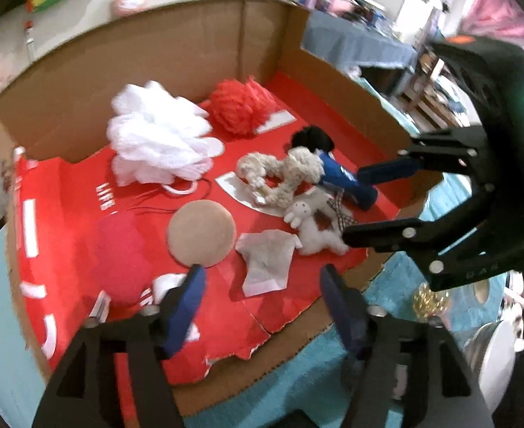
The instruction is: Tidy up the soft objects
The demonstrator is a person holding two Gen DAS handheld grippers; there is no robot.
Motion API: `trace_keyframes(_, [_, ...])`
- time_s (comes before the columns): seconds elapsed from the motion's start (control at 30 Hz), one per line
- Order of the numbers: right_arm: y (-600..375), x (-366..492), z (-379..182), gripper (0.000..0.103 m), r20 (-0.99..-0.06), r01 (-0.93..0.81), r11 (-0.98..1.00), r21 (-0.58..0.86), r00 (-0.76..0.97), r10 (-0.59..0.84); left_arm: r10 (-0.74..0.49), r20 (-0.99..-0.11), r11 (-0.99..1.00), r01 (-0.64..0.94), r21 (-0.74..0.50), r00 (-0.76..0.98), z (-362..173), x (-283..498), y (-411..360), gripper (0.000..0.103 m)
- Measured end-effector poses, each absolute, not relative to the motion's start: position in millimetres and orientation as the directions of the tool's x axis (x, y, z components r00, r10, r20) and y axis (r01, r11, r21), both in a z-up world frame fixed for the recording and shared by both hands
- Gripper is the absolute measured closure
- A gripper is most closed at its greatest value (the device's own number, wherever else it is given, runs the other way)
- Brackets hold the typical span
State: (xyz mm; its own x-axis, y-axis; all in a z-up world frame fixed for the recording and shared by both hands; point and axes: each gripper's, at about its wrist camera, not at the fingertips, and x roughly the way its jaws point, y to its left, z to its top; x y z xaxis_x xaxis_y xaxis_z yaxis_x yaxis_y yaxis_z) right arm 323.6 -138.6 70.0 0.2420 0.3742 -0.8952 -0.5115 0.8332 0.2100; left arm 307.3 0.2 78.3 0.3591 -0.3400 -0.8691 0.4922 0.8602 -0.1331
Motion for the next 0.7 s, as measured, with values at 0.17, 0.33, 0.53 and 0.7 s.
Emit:
trace_keyframes(0.17, [-159.1, 312.2, 87.3, 0.026, -0.884, -0.412, 0.886, 0.21, 0.308, 0.353, -0.308, -0.848, 0.923, 0.351, -0.158, 0.43, 92.9, 296.3, 13.4, 0.006])
trace_keyframes(0.33, [-169.2, 307.5, 92.0, 0.025, -0.878, -0.293, 0.922, 0.255, 0.329, 0.347, -0.22, -0.856, 0.966, 0.229, -0.122, 0.468, 95.7, 286.1, 20.1, 0.005])
trace_keyframes(0.53, [-167.3, 298.3, 87.6, 0.025, -0.879, -0.215, 0.939, 0.269, 0.344, 0.331, -0.158, -0.859, 0.985, 0.135, -0.105, 0.487, 91.5, 277.6, 25.2, 0.004])
trace_keyframes(0.7, [-162.5, 294.2, 81.9, 0.025, -0.876, -0.191, 0.937, 0.293, 0.338, 0.343, -0.121, -0.855, 0.992, 0.091, -0.086, 0.504, 87.0, 276.4, 26.7, 0.003])
